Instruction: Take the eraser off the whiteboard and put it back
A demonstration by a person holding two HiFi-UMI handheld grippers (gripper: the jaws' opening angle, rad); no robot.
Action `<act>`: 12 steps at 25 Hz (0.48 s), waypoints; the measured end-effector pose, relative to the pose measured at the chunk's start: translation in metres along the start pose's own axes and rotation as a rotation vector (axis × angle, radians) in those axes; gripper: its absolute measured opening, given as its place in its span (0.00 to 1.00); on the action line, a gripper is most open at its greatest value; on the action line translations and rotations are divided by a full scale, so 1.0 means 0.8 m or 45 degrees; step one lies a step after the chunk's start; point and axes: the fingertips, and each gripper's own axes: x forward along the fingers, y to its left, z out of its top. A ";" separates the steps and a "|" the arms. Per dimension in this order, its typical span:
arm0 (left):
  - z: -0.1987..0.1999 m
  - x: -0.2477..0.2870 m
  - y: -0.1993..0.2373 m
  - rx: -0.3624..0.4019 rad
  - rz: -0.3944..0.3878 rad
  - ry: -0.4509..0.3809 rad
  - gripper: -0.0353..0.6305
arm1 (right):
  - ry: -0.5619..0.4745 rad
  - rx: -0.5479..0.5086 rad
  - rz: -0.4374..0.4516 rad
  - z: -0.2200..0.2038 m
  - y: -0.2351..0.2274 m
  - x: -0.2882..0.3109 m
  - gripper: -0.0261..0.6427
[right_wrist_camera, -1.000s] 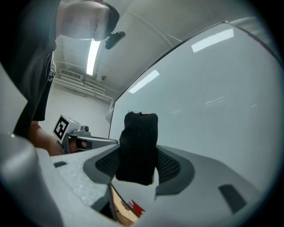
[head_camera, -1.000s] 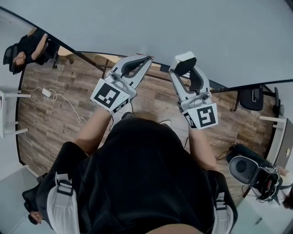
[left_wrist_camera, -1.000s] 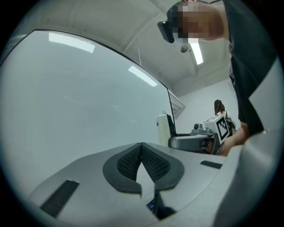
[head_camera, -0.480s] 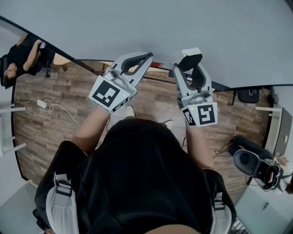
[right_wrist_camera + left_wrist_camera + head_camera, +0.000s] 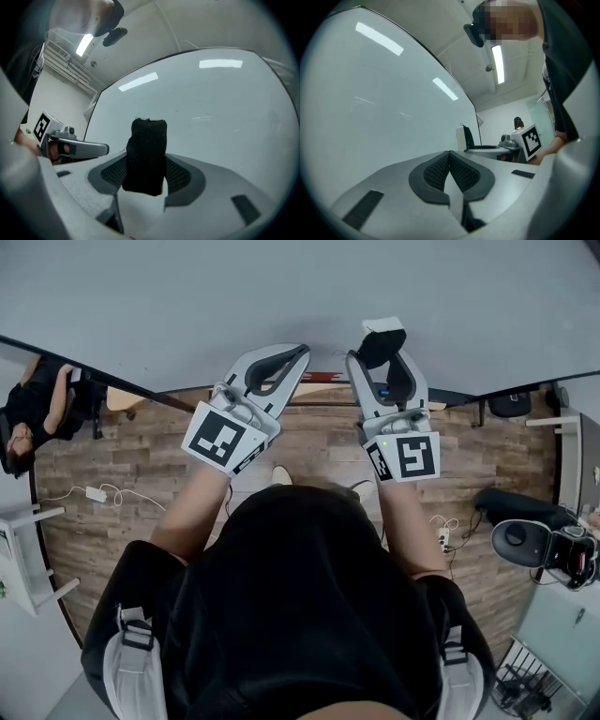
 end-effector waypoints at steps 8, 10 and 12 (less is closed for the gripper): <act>-0.012 -0.019 0.091 -0.029 -0.030 -0.020 0.04 | 0.028 -0.039 -0.111 -0.016 0.035 0.098 0.38; -0.013 -0.020 0.098 -0.033 -0.031 -0.023 0.04 | 0.031 -0.052 -0.143 -0.018 0.037 0.105 0.38; -0.010 -0.022 0.094 -0.027 -0.032 -0.030 0.04 | 0.029 -0.085 -0.180 -0.015 0.035 0.103 0.38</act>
